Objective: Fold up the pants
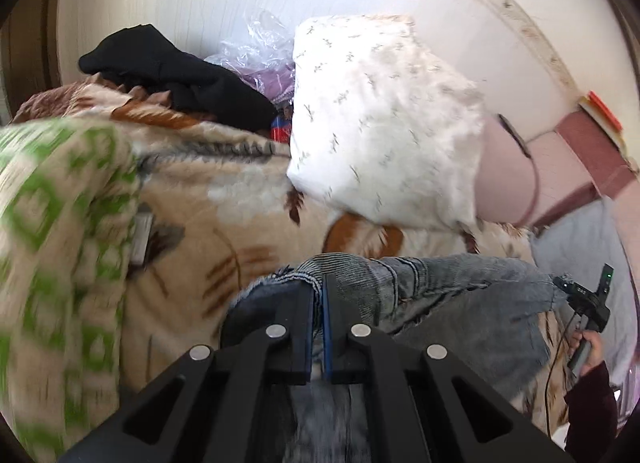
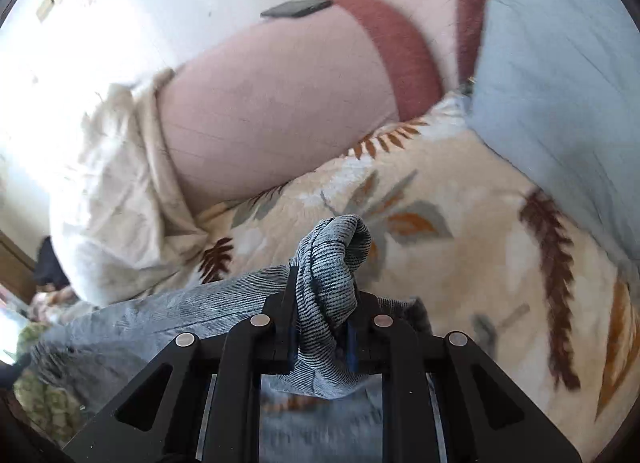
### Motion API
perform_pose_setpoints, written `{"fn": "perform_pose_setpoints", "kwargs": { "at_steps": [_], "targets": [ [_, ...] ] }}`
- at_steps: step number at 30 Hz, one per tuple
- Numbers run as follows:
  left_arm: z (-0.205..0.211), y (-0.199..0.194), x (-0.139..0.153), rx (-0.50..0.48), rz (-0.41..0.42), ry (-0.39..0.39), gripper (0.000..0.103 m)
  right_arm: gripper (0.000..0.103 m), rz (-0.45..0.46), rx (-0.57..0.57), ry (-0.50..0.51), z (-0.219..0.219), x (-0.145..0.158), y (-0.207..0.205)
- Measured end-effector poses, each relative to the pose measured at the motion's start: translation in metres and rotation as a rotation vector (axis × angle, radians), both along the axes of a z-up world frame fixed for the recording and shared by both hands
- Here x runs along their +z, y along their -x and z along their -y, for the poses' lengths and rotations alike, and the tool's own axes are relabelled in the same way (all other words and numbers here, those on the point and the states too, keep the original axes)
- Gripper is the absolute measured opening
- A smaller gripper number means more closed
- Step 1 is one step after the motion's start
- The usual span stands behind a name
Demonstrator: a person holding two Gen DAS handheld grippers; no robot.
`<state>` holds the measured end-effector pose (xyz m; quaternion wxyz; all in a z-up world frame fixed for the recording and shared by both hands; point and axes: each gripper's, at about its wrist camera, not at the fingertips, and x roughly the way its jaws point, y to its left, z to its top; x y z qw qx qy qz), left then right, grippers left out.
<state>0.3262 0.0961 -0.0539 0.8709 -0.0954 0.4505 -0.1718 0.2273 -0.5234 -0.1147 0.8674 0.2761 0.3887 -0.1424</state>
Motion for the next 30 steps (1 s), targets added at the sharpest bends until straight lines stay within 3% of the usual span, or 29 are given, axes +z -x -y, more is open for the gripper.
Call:
{"fn": "perform_pose_setpoints", "kwargs": {
  "at_steps": [7,12,16,17,19,24,30],
  "targets": [
    [-0.010,0.093,-0.031,-0.036,-0.044,-0.020,0.005,0.016,-0.008,-0.017,-0.085,-0.004,-0.027,0.097],
    [-0.018,0.125,-0.076,-0.007,-0.137,-0.040,0.005,0.017,-0.024,-0.017,-0.157,-0.009,-0.058,0.140],
    [-0.021,0.139,-0.094,0.014,-0.156,-0.041,0.006,0.035,0.002,-0.035,-0.237,-0.006,-0.069,0.159],
    [-0.022,0.142,-0.095,0.016,-0.151,-0.045,0.006,0.054,0.008,-0.034,-0.241,-0.006,-0.068,0.163],
    [-0.023,0.147,-0.097,0.014,-0.148,-0.050,0.006,0.080,-0.013,-0.040,-0.216,-0.005,-0.065,0.177],
    [-0.024,0.153,-0.100,0.013,-0.166,-0.074,0.007,0.080,0.008,-0.060,-0.228,0.009,-0.057,0.204],
    [-0.028,0.158,-0.088,0.025,-0.149,-0.137,0.007,0.080,0.135,-0.116,-0.242,0.036,-0.031,0.206]
  ]
}}
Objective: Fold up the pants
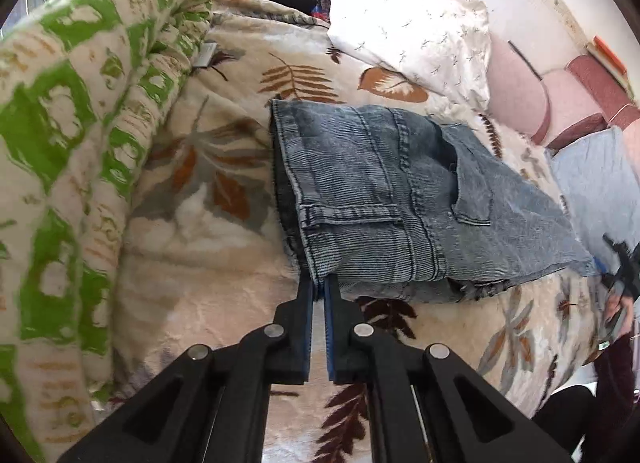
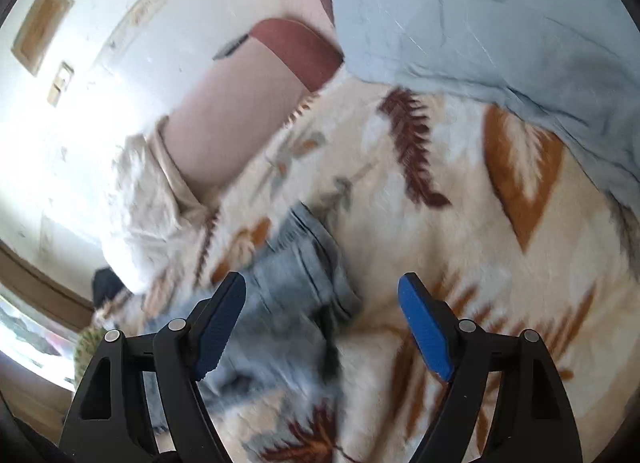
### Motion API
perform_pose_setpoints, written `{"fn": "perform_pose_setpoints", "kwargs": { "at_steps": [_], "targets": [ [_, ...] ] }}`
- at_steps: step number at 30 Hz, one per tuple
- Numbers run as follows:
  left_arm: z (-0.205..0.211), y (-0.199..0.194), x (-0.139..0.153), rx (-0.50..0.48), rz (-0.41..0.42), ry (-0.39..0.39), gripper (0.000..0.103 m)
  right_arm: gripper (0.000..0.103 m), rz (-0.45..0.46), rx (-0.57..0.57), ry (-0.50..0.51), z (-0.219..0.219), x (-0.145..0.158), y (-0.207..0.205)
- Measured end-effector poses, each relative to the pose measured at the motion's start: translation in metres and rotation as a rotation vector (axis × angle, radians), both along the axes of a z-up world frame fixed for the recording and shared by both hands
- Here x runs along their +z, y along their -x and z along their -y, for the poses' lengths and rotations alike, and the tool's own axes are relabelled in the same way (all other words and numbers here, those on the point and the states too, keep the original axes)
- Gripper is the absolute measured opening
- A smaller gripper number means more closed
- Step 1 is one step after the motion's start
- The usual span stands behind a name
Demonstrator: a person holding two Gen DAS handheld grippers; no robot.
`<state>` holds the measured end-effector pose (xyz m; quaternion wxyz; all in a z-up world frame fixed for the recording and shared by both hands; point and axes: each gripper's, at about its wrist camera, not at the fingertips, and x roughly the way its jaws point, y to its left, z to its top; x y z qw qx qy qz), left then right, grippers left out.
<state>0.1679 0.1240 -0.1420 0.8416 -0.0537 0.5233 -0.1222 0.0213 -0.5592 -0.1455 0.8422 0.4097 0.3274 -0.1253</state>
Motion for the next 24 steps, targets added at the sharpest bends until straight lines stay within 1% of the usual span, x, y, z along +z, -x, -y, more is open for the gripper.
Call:
{"fn": "perform_pose_setpoints", "kwargs": {
  "at_steps": [1,2,3,5,6,8,10,11,12,14,15,16,17,18,19,21,24],
  "targets": [
    [0.002,0.003,0.005,0.011,0.012,-0.037,0.007,0.080,0.006,0.013,-0.023,0.003,0.000,-0.010],
    [0.004,0.007,0.013,0.017,0.051,-0.089,0.007,0.079,-0.001,0.024,-0.037,0.004,-0.001,-0.018],
    [0.008,0.014,0.025,0.016,0.103,-0.141,0.007,0.078,-0.026,0.036,-0.043,0.003,-0.004,-0.032],
    [0.013,0.026,0.047,0.033,0.184,-0.190,0.007,0.075,-0.039,0.067,-0.038,0.001,-0.008,-0.047],
    [0.017,0.031,0.059,0.026,0.218,-0.181,0.007,0.074,-0.047,0.092,-0.036,-0.002,-0.013,-0.058],
    [0.039,0.039,0.081,-0.042,0.264,-0.141,0.007,0.069,-0.061,0.119,-0.036,-0.006,-0.020,-0.071],
    [0.073,0.043,0.092,-0.120,0.289,-0.114,0.007,0.068,-0.071,0.137,-0.053,-0.009,-0.029,-0.082],
    [0.092,0.043,0.094,-0.157,0.289,-0.093,0.007,0.067,-0.087,0.138,-0.058,-0.009,-0.034,-0.087],
    [0.111,0.041,0.092,-0.197,0.286,-0.064,0.007,0.066,-0.114,0.143,-0.055,-0.010,-0.039,-0.094],
    [0.150,0.032,0.080,-0.267,0.255,-0.015,0.007,0.052,-0.142,0.163,-0.059,-0.011,-0.047,-0.103],
    [0.168,0.028,0.070,-0.292,0.235,-0.006,0.007,0.048,-0.141,0.169,-0.062,-0.011,-0.048,-0.104],
    [0.186,0.023,0.057,-0.314,0.216,-0.009,0.007,0.040,-0.137,0.174,-0.064,-0.012,-0.049,-0.106],
    [0.202,0.018,0.044,-0.331,0.194,-0.014,0.007,0.028,-0.152,0.175,-0.057,-0.012,-0.050,-0.108],
    [0.213,0.012,0.032,-0.344,0.167,-0.017,0.007,0.022,-0.167,0.170,-0.051,-0.011,-0.051,-0.108],
    [0.223,0.007,0.018,-0.355,0.138,-0.019,0.007,0.020,-0.177,0.154,-0.053,-0.009,-0.054,-0.108],
    [0.231,0.007,0.002,-0.354,0.108,-0.020,0.007,0.017,-0.153,0.130,-0.078,-0.002,-0.057,-0.104],
    [0.235,0.007,-0.015,-0.362,0.088,-0.041,0.007,0.015,-0.142,0.129,-0.048,0.000,-0.052,-0.105]
  ]
}}
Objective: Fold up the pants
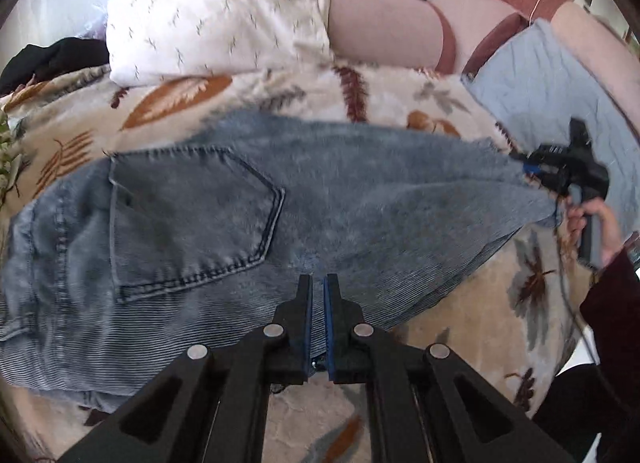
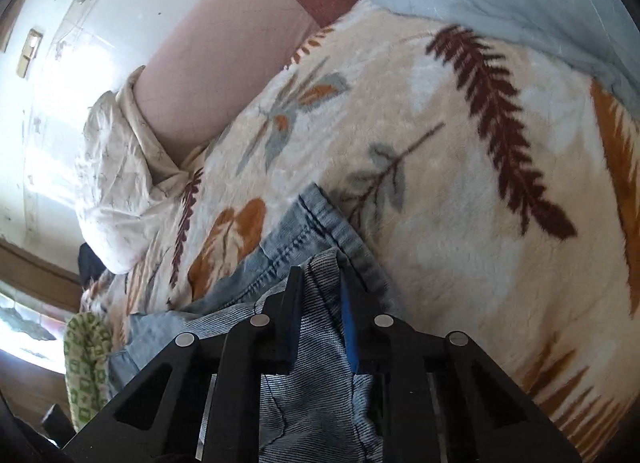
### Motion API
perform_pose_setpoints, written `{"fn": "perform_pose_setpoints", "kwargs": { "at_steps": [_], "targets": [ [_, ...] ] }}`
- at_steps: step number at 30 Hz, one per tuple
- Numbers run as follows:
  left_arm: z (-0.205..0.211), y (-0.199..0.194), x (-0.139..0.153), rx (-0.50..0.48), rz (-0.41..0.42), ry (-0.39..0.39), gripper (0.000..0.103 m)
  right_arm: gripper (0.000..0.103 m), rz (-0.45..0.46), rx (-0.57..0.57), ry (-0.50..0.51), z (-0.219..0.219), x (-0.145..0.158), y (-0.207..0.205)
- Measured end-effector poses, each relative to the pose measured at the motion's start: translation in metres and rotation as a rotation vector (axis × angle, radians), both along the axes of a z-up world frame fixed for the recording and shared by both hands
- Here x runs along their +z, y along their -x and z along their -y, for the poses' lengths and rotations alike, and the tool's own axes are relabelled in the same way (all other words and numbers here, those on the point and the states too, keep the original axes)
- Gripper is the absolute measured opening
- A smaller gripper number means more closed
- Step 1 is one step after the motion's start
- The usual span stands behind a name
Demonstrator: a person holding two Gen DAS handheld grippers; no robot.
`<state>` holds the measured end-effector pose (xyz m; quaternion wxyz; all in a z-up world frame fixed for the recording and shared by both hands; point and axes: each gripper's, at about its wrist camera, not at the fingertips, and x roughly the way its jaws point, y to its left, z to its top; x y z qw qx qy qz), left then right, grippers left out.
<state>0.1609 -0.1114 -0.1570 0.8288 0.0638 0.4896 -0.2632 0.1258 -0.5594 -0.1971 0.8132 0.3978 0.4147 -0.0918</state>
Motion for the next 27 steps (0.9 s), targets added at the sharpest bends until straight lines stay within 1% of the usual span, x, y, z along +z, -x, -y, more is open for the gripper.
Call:
{"fn": "perform_pose_setpoints", "kwargs": {
  "at_steps": [2,5,9,11,12,13,14,15,16,17,18,19,20,22,24,26,27],
  "targets": [
    [0.002,0.000,-0.005,-0.005,-0.005,-0.012,0.007,0.015,0.015,0.000,0.017,-0.002,0.005,-0.002],
    [0.003,0.000,-0.008,-0.014,-0.009,0.000,0.007,0.015,0.104,-0.010,0.047,-0.004,0.024,-0.005],
    [0.009,-0.001,-0.015,-0.010,-0.018,-0.011,0.007,0.015,0.229,-0.012,0.087,-0.007,0.045,-0.017],
    [0.010,-0.002,-0.021,0.004,-0.032,-0.014,0.007,0.015,0.242,-0.019,0.103,-0.007,0.041,-0.025],
    [0.010,-0.001,-0.024,0.009,-0.037,-0.017,0.008,0.015,0.234,-0.028,0.100,-0.004,0.033,-0.030],
    [0.010,0.001,-0.025,0.008,-0.035,-0.024,0.008,0.018,0.198,-0.032,0.099,-0.001,0.022,-0.034],
    [0.009,0.003,-0.025,0.008,-0.028,-0.027,0.008,0.021,0.110,-0.041,0.102,0.004,0.006,-0.040],
    [0.009,0.004,-0.024,0.011,-0.025,-0.028,0.009,0.023,0.046,-0.046,0.102,0.006,-0.006,-0.042],
    [0.009,0.005,-0.023,0.014,-0.029,-0.026,0.011,0.028,0.022,-0.050,0.091,0.009,-0.015,-0.039],
    [0.008,0.005,-0.021,0.018,-0.034,-0.020,0.012,0.031,0.012,-0.058,0.068,0.012,-0.021,-0.034],
    [0.007,0.006,-0.020,0.023,-0.039,-0.015,0.014,0.033,0.010,-0.066,0.032,0.015,-0.021,-0.029],
    [0.007,0.006,-0.019,0.028,-0.041,-0.012,0.016,0.042,0.002,-0.076,0.014,0.018,-0.017,-0.024],
    [0.006,0.007,-0.017,0.033,-0.042,-0.006,0.016,0.055,0.004,-0.089,0.009,0.019,-0.011,-0.018],
    [0.005,0.010,-0.014,0.039,-0.049,0.011,0.016,0.066,0.085,-0.115,0.039,0.017,0.015,0.007],
    [0.008,0.015,-0.011,0.035,-0.047,0.026,0.017,0.066,0.137,-0.087,0.029,0.009,0.032,0.027],
    [0.015,0.021,-0.008,0.019,-0.042,0.035,0.020,0.066,0.167,-0.051,0.010,-0.001,0.041,0.041],
    [0.020,0.024,-0.007,0.011,-0.039,0.038,0.023,0.066,0.187,-0.024,-0.005,-0.007,0.044,0.048]
  ]
}}
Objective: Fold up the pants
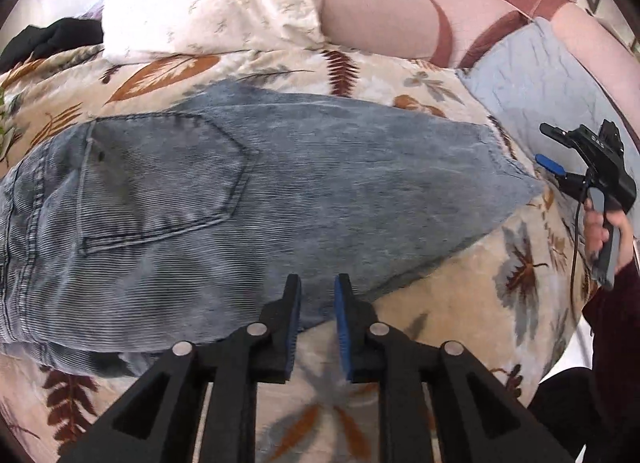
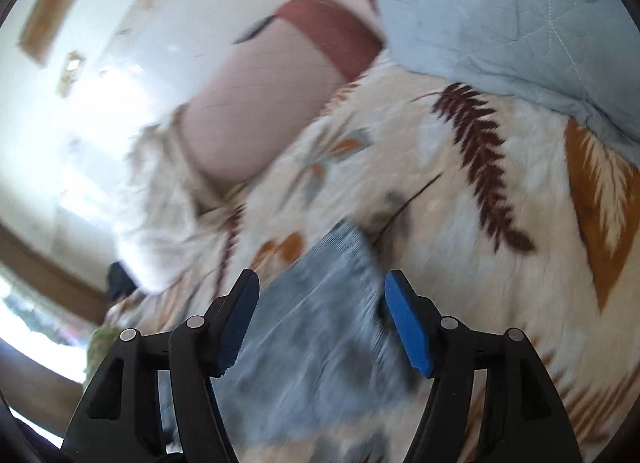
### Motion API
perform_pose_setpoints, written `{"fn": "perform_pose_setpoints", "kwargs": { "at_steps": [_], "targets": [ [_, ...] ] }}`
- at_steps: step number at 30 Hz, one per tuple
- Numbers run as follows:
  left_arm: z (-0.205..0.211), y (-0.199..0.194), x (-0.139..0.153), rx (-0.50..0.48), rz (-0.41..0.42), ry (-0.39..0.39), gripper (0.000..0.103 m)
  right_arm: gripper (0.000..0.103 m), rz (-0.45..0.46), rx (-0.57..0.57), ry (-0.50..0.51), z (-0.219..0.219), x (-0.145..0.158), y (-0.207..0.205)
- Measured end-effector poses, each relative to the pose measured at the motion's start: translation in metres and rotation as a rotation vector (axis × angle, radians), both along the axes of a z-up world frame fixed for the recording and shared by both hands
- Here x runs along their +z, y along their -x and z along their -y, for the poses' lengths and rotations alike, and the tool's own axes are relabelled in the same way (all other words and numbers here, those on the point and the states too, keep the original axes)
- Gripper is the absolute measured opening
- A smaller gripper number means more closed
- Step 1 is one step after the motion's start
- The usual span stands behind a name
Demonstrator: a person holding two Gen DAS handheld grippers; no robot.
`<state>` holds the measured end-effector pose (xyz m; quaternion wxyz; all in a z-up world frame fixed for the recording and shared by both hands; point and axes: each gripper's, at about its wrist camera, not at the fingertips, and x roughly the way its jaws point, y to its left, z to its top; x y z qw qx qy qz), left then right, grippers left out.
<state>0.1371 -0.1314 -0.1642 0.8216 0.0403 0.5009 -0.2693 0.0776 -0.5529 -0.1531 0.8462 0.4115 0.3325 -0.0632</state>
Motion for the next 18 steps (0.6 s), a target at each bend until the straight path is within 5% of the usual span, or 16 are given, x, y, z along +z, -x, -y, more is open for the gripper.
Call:
{"fn": "perform_pose_setpoints", "kwargs": {
  "at_steps": [4,7,13,16,18],
  "targets": [
    [0.015,0.003,-0.004,-0.010,0.008,-0.023,0.029,0.065,0.015,0.074,-0.134,-0.016,-0.020,0.011],
    [0.014,0.001,-0.015,0.023,-0.027,-0.044,0.029,0.044,-0.104,0.058,-0.162,-0.010,-0.055,0.010],
    [0.018,0.022,0.003,0.015,-0.002,-0.008,0.032,0.057,0.054,0.006,-0.246,0.002,-0.027,0.046],
    [0.032,0.033,0.005,0.012,0.005,0.018,0.046,0.063,0.034,-0.019,-0.339,0.001,-0.034,0.058],
    [0.042,0.039,0.005,-0.005,0.014,0.021,0.046,0.064,-0.022,-0.030,-0.380,-0.004,-0.047,0.056]
  ]
}}
